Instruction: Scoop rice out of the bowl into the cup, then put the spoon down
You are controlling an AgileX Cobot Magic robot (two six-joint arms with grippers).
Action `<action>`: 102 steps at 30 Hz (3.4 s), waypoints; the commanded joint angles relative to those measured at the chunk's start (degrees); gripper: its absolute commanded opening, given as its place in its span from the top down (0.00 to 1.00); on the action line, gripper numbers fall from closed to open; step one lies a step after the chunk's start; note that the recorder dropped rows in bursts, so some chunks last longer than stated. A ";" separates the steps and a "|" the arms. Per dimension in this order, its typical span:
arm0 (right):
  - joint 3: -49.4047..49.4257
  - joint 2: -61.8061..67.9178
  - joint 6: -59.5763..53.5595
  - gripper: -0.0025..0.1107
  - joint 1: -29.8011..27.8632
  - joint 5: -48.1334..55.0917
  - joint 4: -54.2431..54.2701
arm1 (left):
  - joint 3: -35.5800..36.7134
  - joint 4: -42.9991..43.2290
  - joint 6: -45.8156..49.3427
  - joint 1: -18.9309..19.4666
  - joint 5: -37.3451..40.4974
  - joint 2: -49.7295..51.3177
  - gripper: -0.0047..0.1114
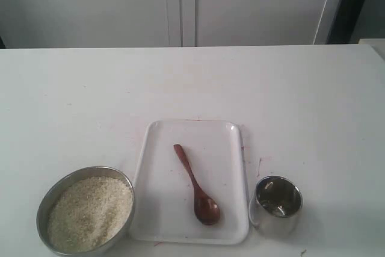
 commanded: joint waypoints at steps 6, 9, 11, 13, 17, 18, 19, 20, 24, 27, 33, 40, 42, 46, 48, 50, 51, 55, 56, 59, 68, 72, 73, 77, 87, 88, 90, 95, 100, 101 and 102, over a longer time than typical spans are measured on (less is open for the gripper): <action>0.27 -9.19 -0.74 0.98 -0.41 6.55 -1.16 | 0.29 -0.40 0.14 -0.29 0.18 -0.17 0.84; 0.27 -11.83 -0.74 0.98 -0.41 8.11 -1.16 | 0.29 -0.40 0.14 -0.29 0.18 -0.17 0.84; 0.27 -13.40 -0.74 0.98 -0.41 9.14 -1.16 | 0.29 -0.40 0.14 -0.29 0.18 -0.17 0.84; 0.27 -15.15 -0.74 0.98 -0.41 9.91 -1.16 | 0.29 -0.40 0.14 -0.29 0.18 -0.17 0.84; 0.27 -18.54 -0.63 0.98 -0.41 11.24 -1.16 | 0.29 -0.40 0.14 -0.29 0.18 -0.17 0.84; 0.27 -19.41 -0.63 0.98 -0.41 11.79 -1.16 | 0.29 -0.40 0.14 -0.29 0.18 -0.17 0.84; 0.27 -20.18 -0.63 0.98 -0.41 12.13 -1.16 | 0.29 -0.40 0.14 -0.29 0.18 -0.17 0.84; 0.27 -20.92 -0.63 0.98 -0.41 12.42 -1.16 | 0.29 -0.40 0.14 -0.29 0.18 -0.17 0.84; 0.27 -23.70 -0.63 0.98 -0.41 13.80 -1.16 | 0.29 -0.40 0.14 -0.29 0.18 -0.17 0.84; 0.27 -24.53 -0.63 0.98 -0.41 14.81 -1.16 | 0.29 -0.40 0.14 -0.29 0.18 -0.17 0.84; 1.47 -24.53 -0.63 0.98 -0.41 17.91 -1.16 | 0.29 -0.40 0.14 -0.29 0.18 -0.17 0.84; 11.68 -24.53 0.02 0.98 -0.41 4.39 6.16 | 0.29 -0.40 0.14 -0.29 0.18 -0.17 0.84; 16.42 -24.53 -0.19 0.98 -0.41 -3.05 10.43 | 0.29 -0.40 0.14 -0.29 0.18 -0.17 0.84; 25.62 -24.53 -0.19 0.98 -0.41 -12.65 11.69 | 0.29 -0.40 0.14 -0.29 0.18 -0.17 0.84; 29.25 -24.53 -0.19 0.98 -0.41 -13.85 11.79 | 0.29 -0.40 0.14 -0.29 0.18 -0.17 0.84; 32.71 -24.53 -0.19 0.98 -0.41 -13.95 11.79 | 0.29 -0.40 0.14 -0.29 0.18 -0.17 0.84; 34.17 -24.53 -0.19 0.98 -0.41 -14.18 11.79 | 0.29 -0.40 0.14 -0.29 0.18 -0.17 0.84; 41.20 -24.53 3.42 0.98 -0.41 -18.31 13.24 | 0.29 -0.40 0.14 -0.29 0.18 -0.17 0.84; 42.41 -24.53 4.14 0.98 -0.41 -19.42 13.33 | 0.29 -0.40 0.14 -0.29 0.18 -0.17 0.84; 45.93 -24.53 4.55 0.98 -0.41 -23.22 13.33 | 0.29 -0.40 0.14 -0.29 0.18 -0.17 0.84; 52.77 -24.53 4.02 0.98 -0.41 -32.87 13.07 | 0.29 -0.40 0.14 -0.29 0.18 -0.17 0.84; 52.77 -24.53 -2.42 0.98 -0.41 -32.09 10.53 | 0.29 -0.40 0.14 -0.29 0.18 -0.17 0.84; 52.77 -24.53 -4.62 0.98 -0.41 -31.95 10.42 | 0.29 -0.40 0.14 -0.29 0.18 -0.17 0.84; 52.77 -24.53 -9.26 0.98 -0.41 -28.83 10.42 | 0.29 -0.40 0.14 -0.29 0.18 -0.17 0.84; 52.77 -24.53 -12.61 0.98 -0.41 -25.78 10.83 | 0.29 -0.40 0.14 -0.29 0.18 -0.17 0.84; 52.77 -24.53 -11.98 0.98 -0.41 -25.78 11.05 | 0.29 -0.40 0.14 -0.29 0.18 -0.17 0.84; 52.77 -24.53 -10.28 0.98 -0.41 -25.78 11.21 | 0.29 -0.40 0.14 -0.29 0.18 -0.17 0.84; 52.77 -24.53 -9.55 0.98 -0.41 -25.56 11.21 | 0.29 -0.40 0.14 -0.29 0.18 -0.17 0.84; 52.77 -24.53 -9.55 0.98 -0.41 -25.42 11.21 | 0.29 -0.40 0.14 -0.29 0.18 -0.17 0.84; 52.77 -24.53 -9.55 0.98 -0.41 -25.42 11.21 | 0.29 -0.40 0.14 -0.29 0.18 -0.17 0.84; 52.77 -24.53 -9.55 0.98 -0.41 -25.42 11.21 | 0.29 -0.40 0.14 -0.29 0.18 -0.17 0.84</action>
